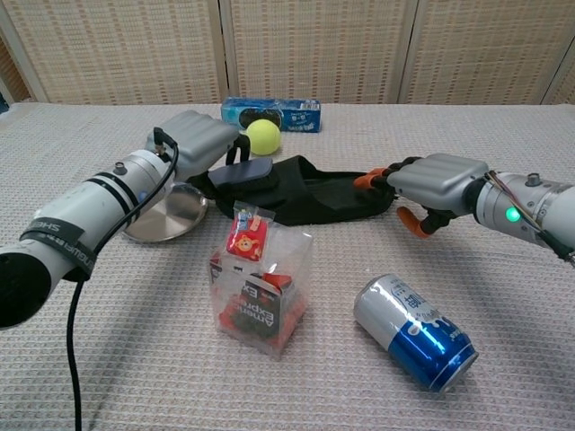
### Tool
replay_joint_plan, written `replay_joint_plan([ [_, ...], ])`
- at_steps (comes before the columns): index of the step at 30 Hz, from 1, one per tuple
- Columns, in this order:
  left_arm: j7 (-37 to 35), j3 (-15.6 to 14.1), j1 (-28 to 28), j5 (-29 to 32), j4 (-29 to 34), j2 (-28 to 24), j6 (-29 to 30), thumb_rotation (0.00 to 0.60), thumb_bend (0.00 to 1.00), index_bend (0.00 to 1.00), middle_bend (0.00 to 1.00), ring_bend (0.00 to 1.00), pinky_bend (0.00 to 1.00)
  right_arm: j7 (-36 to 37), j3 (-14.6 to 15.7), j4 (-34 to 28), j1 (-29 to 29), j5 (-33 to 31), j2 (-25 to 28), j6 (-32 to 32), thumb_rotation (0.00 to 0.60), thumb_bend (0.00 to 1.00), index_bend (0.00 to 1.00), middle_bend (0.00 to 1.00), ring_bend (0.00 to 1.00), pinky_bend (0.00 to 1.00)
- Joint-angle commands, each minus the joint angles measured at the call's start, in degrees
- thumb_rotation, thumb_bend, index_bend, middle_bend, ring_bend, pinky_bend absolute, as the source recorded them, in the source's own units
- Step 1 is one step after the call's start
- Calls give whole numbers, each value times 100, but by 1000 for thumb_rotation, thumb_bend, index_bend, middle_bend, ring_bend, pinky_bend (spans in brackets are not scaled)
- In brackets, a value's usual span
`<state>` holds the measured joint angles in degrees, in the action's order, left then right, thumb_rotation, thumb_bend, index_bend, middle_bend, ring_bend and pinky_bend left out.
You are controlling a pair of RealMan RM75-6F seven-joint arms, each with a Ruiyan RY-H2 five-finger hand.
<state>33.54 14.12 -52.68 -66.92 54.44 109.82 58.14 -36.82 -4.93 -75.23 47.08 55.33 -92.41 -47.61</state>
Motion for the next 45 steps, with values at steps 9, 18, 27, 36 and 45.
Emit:
replay_joint_plan([
  [9, 281, -100, -40, -93, -331, 254, 41, 600, 453, 525, 627, 820, 1000, -105, 37, -194, 29, -45, 101, -91, 600, 713, 0, 0, 0, 0],
  [18, 495, -164, 49, -45, -656, 238, -49, 600, 450, 530, 631, 820, 1000, -77, 35, -233, 33, -109, 163, -123, 600, 713, 0, 0, 0, 0],
  [27, 683, -204, 159, -95, -256, 51, 55, 600, 451, 529, 632, 820, 1000, 161, -103, -557, -2, 36, 418, -325, 600, 713, 0, 0, 0, 0],
  [36, 968, -180, 303, -218, 975, -474, 435, 600, 452, 530, 633, 820, 1000, 314, -163, -937, -73, 137, 710, -499, 600, 713, 0, 0, 0, 0],
  [45, 1440, -587, 779, -144, 1604, -1121, 656, 600, 450, 531, 634, 821, 1000, 368, -148, -1195, -135, 211, 902, -617, 600, 713, 0, 0, 0, 0],
])
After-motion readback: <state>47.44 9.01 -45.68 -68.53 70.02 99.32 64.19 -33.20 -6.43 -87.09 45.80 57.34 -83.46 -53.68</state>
